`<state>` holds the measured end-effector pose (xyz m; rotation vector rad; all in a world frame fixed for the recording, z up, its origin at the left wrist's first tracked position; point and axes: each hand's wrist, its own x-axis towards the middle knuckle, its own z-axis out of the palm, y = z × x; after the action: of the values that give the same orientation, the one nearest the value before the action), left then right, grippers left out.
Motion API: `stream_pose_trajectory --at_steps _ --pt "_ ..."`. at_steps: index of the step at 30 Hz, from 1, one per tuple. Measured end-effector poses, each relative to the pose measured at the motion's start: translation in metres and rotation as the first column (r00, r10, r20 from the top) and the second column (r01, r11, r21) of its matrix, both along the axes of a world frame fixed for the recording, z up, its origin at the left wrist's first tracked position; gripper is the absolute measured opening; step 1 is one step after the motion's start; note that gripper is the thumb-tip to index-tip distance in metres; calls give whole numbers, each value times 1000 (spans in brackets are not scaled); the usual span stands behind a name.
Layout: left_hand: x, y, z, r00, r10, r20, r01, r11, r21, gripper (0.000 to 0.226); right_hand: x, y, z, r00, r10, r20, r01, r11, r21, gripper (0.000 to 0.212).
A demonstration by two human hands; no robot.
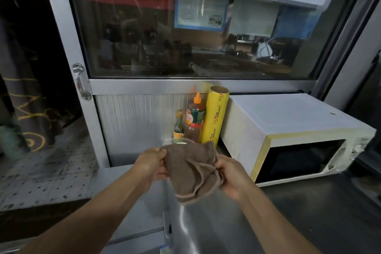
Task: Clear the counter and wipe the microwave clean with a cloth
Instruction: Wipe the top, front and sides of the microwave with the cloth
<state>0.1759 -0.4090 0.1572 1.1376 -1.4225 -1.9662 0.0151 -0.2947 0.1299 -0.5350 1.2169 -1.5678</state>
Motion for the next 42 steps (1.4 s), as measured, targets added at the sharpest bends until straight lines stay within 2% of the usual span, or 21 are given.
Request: stream_pose_trajectory --at_steps 2,4,6,8,10,11,12,14,17,19,20,21,22,24,28,31,34,36,37,40,42 --pt "-1 -29 -2 999 41 11 -41 999 -14 28 3 -21 -6 998 -11 -55 12 1000 18 39" --pt "-2 -60 -5 996 85 -7 -85 996 -2 26 9 -43 -11 972 -65 -225 87 992 89 31" --pt "-5 -91 -9 995 84 -54 -81 995 54 25 18 -63 -14 955 -128 -268 153 986 73 27" --pt "-7 -119 -13 994 -1 -112 13 994 105 26 25 -80 -14 969 -164 -183 163 986 -20 37" --pt "-11 -141 -16 971 -142 -193 170 976 135 30 31 -85 -10 966 -259 -20 258 965 -38 48" --pt "-13 -149 -17 945 -244 -217 276 952 129 35 33 -85 -10 954 -300 -13 299 954 -32 49" --pt "-15 -154 -18 905 -369 -214 394 914 90 41 36 -83 -8 941 -324 -95 325 946 -12 50" --pt "-23 -159 -23 794 -605 -66 597 795 -104 51 43 -76 -7 845 -308 -438 382 919 91 55" --pt "-39 -150 -32 649 -675 351 750 492 -442 52 53 -66 -4 487 -152 -860 598 776 202 46" --pt "-53 -140 -38 613 -589 527 754 236 -613 41 54 -58 -5 247 -44 -968 704 695 148 25" --pt "-60 -135 -40 634 -531 562 723 150 -674 32 53 -53 -6 185 -9 -983 729 672 131 20" --pt "-67 -131 -39 663 -492 564 690 109 -716 25 50 -46 -6 159 7 -987 742 659 124 19" --pt "-74 -128 -38 688 -487 538 656 101 -748 19 46 -40 -5 152 11 -988 739 663 121 20" --pt "-88 -123 -34 686 -557 468 644 166 -747 11 38 -30 1 209 -29 -977 684 719 125 30" --pt "-116 -112 -30 659 -624 419 675 246 -696 9 20 -28 2 477 -203 -855 609 778 155 30" --pt "-144 -113 -30 673 -578 461 664 200 -720 12 -1 -33 -10 643 -375 -668 595 794 127 30" --pt "-175 -119 -31 637 -590 496 684 136 -717 27 -24 -34 -17 648 -503 -573 660 745 92 46" --pt "-193 -122 -30 641 -585 497 658 85 -748 40 -35 -34 -19 545 -569 -615 731 683 16 49" --pt "-201 -125 -30 652 -571 500 637 54 -769 44 -38 -33 -19 443 -583 -681 767 640 -48 52" --pt "-225 -133 -28 682 -514 520 575 -61 -816 52 -44 -29 -17 43 -606 -794 860 427 -279 60" --pt "-241 -140 -27 688 -499 527 547 -121 -828 54 -53 -26 -15 -246 -502 -829 837 322 -443 60"
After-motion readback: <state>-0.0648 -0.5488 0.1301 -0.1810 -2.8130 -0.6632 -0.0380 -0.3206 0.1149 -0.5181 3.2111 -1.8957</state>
